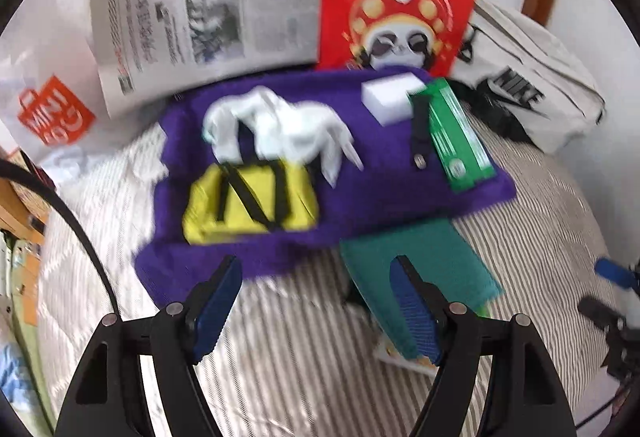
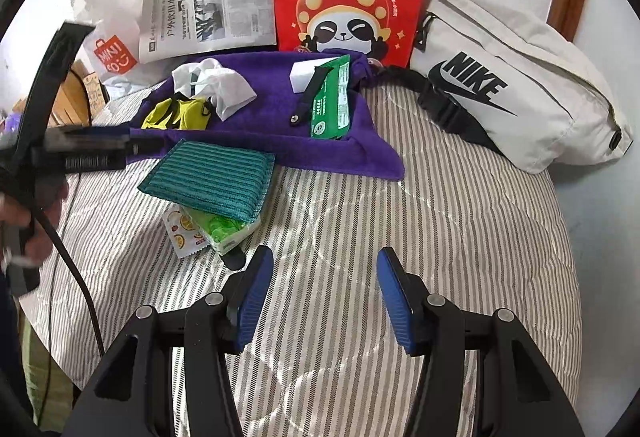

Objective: Organize soft objects
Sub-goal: 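Grasp the teal striped pad on the bed with the left tool, then lift the teal pad with the left tool while the right tool moves toward the green tissue pack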

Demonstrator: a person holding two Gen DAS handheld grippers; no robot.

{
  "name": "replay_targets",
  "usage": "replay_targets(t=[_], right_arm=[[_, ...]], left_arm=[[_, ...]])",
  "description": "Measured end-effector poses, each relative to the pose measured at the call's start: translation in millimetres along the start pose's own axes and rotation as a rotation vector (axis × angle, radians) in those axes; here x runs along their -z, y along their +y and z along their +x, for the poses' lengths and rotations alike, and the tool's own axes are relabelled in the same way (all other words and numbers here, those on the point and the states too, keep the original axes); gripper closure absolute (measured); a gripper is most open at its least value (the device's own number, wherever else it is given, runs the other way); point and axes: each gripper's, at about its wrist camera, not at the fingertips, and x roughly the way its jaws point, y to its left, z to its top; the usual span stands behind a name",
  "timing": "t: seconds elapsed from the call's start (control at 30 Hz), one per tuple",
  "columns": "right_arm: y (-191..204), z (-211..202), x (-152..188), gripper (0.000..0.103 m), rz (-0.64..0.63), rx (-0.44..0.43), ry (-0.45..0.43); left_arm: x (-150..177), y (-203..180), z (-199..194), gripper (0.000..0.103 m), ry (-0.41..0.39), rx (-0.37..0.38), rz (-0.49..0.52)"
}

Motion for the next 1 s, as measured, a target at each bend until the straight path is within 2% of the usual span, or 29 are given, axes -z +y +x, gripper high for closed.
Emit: replay_targets(t=[0.13, 0.3, 0.5, 0.7, 0.83, 1.0], right_arm=[[0.6, 6.3, 1.7, 0.049, -0.020, 0.004, 0.009], [1.0, 9.2, 3.9, 0.049, -0.043, 0.015, 0.005], [4.3, 10.6, 5.7, 0.049, -0.056, 0.003, 0.002], [9.5, 14.1, 7.4, 0.048, -0.073, -0.006, 0.009], [12.3, 13.8, 7.4, 0.048, -0.081, -0.021, 0.004], [15.3, 13.2, 7.9, 0.048, -0.083, -0.027, -0.004]], left_arm=[[21.4, -11.6, 9.5, 0.028, 0.024, 0.027, -0.002], [36.3, -17.5, 11.6, 0.028, 0.013, 0.055, -0.030], [45.6, -32.8, 9.2, 0.028, -0.006, 0.096, 0.037], [53.9, -54.3, 9.5, 0.028, -0.015, 0.116, 0.147], [54.9, -60.7, 11.1, 0.028, -0.004, 0.168, 0.168], [52.5, -66.2, 10.2, 0.028, -0.019, 0.182, 0.201]])
